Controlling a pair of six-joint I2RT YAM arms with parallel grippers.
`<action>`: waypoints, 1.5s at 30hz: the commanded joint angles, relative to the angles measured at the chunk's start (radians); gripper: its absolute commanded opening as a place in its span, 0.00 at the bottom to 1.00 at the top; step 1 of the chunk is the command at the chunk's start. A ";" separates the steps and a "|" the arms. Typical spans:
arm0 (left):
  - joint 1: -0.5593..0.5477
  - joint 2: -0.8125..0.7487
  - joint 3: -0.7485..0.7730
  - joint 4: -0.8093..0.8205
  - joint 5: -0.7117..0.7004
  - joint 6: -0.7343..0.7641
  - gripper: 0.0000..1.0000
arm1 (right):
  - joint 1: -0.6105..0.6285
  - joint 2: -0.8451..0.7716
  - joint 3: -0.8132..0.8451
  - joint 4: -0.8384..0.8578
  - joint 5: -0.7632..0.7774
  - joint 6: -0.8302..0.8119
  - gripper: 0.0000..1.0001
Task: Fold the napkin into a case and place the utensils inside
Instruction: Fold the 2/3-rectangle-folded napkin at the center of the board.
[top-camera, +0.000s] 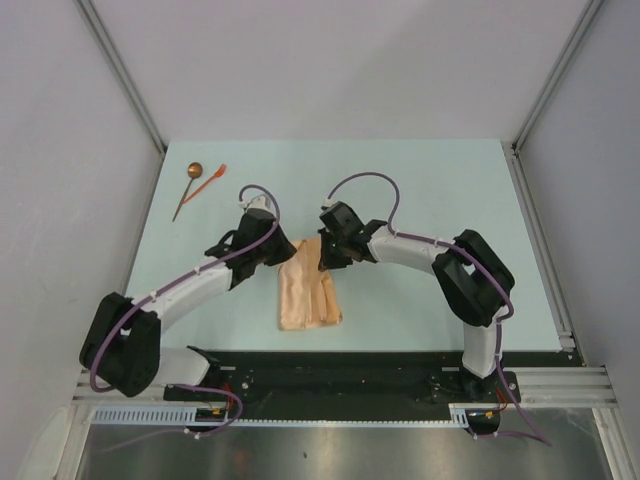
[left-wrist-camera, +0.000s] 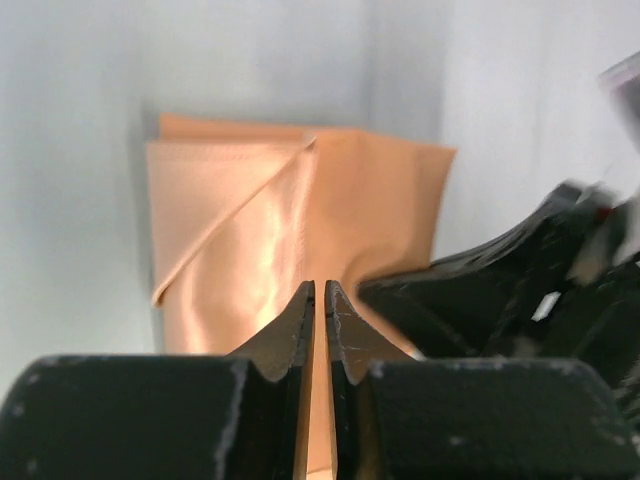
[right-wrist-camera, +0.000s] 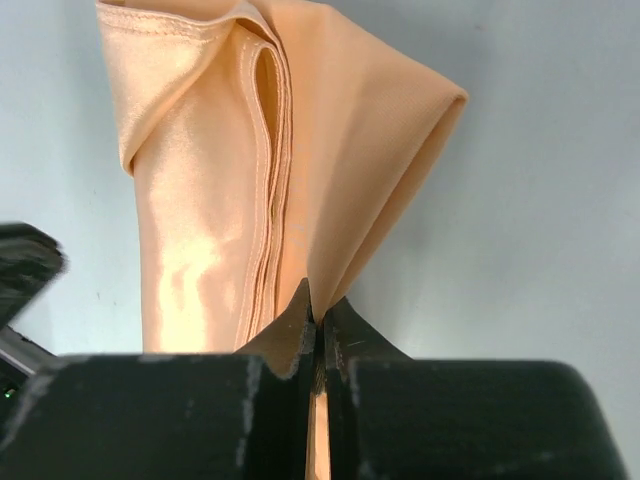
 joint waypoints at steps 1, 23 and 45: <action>0.011 -0.050 -0.123 -0.027 -0.051 -0.006 0.11 | 0.016 0.020 0.089 -0.084 0.075 -0.048 0.00; 0.003 -0.046 -0.358 0.281 0.029 -0.049 0.07 | 0.096 0.130 0.262 -0.190 0.147 0.059 0.00; 0.003 -0.043 -0.384 0.329 0.034 -0.040 0.06 | 0.125 0.156 0.285 -0.189 0.172 0.224 0.00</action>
